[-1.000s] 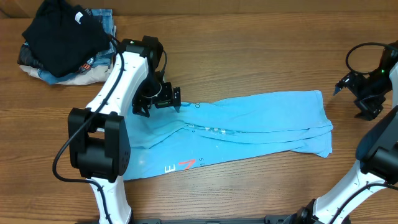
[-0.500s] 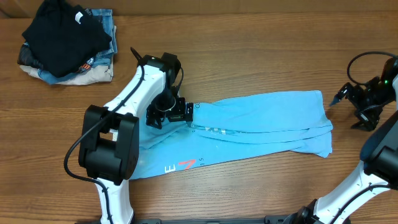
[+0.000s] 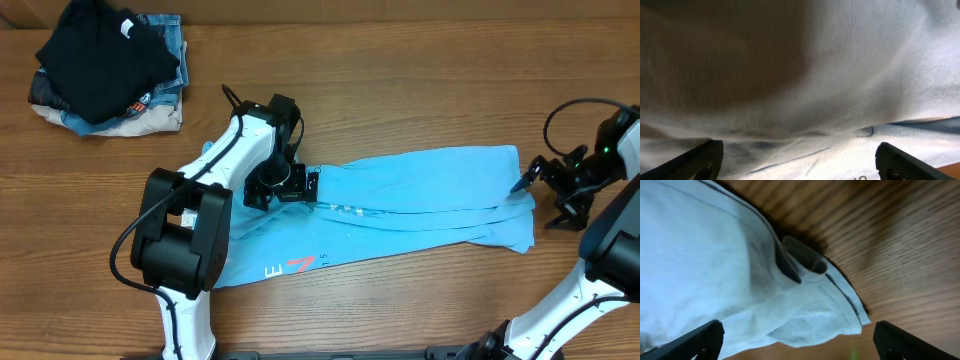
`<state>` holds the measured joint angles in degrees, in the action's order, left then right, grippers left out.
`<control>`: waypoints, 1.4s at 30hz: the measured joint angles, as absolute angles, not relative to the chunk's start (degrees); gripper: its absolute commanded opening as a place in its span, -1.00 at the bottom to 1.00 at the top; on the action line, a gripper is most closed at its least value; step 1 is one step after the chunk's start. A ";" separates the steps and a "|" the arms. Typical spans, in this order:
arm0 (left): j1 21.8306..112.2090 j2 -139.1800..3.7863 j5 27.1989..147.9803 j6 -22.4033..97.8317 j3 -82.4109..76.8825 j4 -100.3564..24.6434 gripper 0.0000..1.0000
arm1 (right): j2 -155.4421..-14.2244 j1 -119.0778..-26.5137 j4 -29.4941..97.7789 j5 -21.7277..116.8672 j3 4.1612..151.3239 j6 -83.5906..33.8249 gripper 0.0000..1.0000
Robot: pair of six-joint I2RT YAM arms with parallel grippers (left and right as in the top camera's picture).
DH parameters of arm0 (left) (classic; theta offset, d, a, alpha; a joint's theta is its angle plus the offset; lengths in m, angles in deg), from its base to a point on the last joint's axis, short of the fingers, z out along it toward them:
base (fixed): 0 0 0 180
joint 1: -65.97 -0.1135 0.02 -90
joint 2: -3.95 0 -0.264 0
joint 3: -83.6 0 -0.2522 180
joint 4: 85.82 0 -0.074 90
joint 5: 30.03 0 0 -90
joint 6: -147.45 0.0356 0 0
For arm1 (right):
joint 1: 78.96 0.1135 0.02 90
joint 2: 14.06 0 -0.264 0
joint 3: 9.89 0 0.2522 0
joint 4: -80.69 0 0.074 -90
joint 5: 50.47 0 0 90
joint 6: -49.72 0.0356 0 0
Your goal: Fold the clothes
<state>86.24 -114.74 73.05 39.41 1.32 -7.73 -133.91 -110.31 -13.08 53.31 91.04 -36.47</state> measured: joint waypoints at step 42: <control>86.24 -114.68 73.05 38.99 0.10 -9.69 1.00 | -132.82 -105.09 0.58 63.23 81.36 -44.38 -0.92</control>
